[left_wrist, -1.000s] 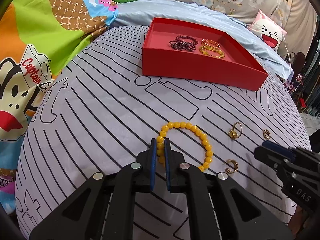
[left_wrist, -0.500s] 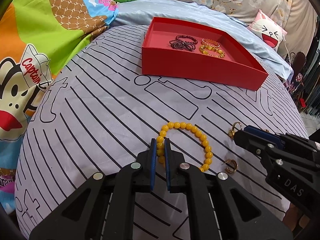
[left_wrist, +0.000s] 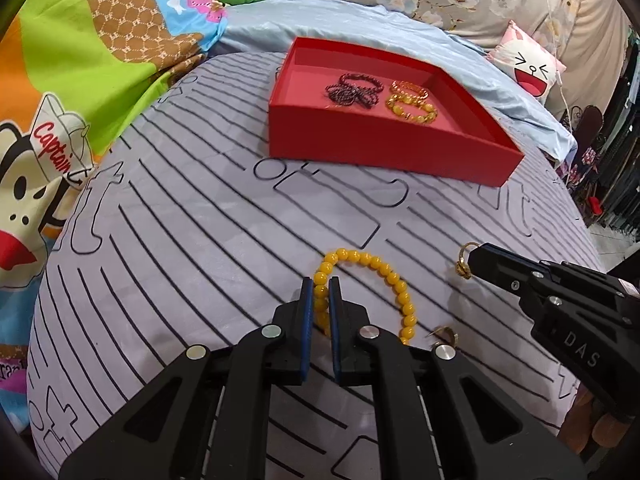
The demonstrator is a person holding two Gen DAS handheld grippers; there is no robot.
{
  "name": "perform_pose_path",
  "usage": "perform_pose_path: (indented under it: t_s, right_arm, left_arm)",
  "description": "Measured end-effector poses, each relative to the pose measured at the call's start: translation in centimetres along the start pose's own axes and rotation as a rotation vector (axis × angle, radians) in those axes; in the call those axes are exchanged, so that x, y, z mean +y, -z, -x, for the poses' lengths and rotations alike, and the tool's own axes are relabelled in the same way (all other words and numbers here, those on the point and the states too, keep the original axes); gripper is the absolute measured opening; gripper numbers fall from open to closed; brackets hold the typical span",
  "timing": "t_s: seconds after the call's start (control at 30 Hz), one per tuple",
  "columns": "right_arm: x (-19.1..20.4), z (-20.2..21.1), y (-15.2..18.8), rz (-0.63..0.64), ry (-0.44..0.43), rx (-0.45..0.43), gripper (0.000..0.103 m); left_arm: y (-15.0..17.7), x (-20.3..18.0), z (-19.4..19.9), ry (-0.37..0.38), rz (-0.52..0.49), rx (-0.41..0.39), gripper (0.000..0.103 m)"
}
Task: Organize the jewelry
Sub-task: 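Carry the yellow bracelet to the tray with the left tool while the right grasps a gold earring, then open both tools to release the yellow bracelet and earring into the tray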
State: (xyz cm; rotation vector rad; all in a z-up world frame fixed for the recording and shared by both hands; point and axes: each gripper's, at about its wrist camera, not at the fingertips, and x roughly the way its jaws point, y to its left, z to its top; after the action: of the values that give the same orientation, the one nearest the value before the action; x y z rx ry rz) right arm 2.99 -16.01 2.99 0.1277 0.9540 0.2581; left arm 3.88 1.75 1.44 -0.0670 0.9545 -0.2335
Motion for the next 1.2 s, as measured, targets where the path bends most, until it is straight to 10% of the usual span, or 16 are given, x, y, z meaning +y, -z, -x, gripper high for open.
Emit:
perform_pose_path:
  t_s: [0.77, 1.2]
  right_arm:
    - [-6.5, 2.6, -11.2, -0.093, 0.033, -0.145, 0.003]
    - [-8.3, -4.0, -13.9, -0.123, 0.041, -0.068, 0.003]
  left_arm:
    - [-14.6, -4.3, 2.8, 0.128, -0.089, -0.192, 0.007]
    - [-18.0, -5.0, -7.7, 0.205, -0.02, -0.019, 0.007]
